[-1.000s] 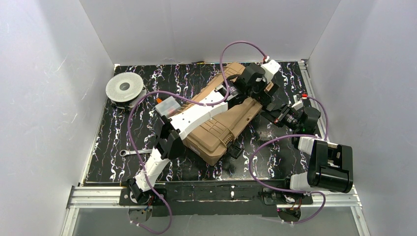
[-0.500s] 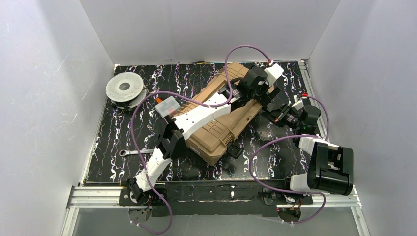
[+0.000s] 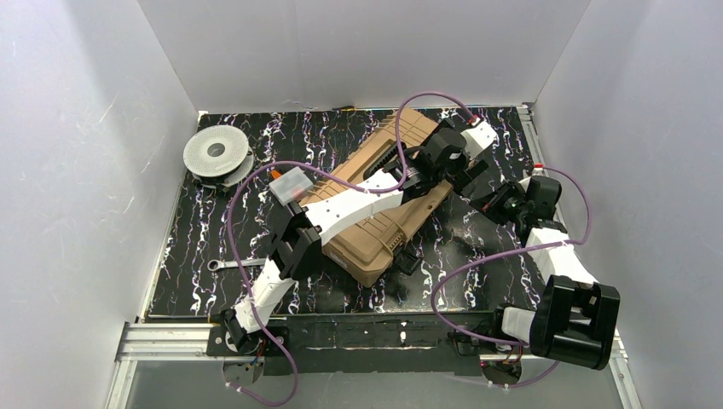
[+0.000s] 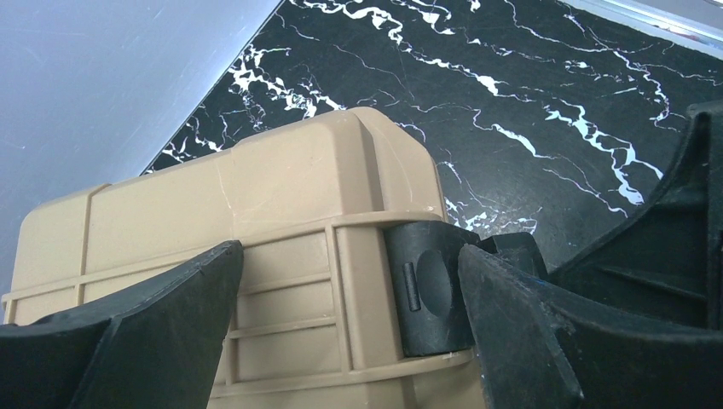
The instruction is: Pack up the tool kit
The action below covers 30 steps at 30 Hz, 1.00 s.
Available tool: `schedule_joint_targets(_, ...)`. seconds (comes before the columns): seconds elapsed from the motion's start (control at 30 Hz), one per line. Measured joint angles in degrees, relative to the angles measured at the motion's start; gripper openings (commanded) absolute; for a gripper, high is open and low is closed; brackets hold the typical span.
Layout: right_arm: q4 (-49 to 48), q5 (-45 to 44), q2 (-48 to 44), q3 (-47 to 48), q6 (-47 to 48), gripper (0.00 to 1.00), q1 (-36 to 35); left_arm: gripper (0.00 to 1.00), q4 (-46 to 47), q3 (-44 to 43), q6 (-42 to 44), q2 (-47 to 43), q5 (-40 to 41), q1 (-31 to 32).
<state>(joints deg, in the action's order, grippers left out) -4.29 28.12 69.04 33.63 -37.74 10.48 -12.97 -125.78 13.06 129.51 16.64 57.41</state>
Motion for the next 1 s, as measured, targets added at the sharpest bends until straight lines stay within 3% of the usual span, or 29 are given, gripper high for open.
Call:
schedule_joint_targets(0.27, 16.48, -12.04, -1.68, 8.68, 1.79, 0.01, -1.55, 0.95, 1.99, 1.55, -0.11, -0.66, 0.28, 0.09)
schedule_joint_targets(0.57, 39.89, -36.35, 10.67, 30.99, -4.92, 0.01, -15.52, 0.95, -0.76, -0.11, -0.94, -0.61, -0.2, -0.02)
schedule_joint_targets(1.0, 41.55, -34.45, 21.16, 31.5, -5.6, 0.01, -16.28, 0.98, -8.52, -5.14, -5.09, -0.61, -5.35, -1.81)
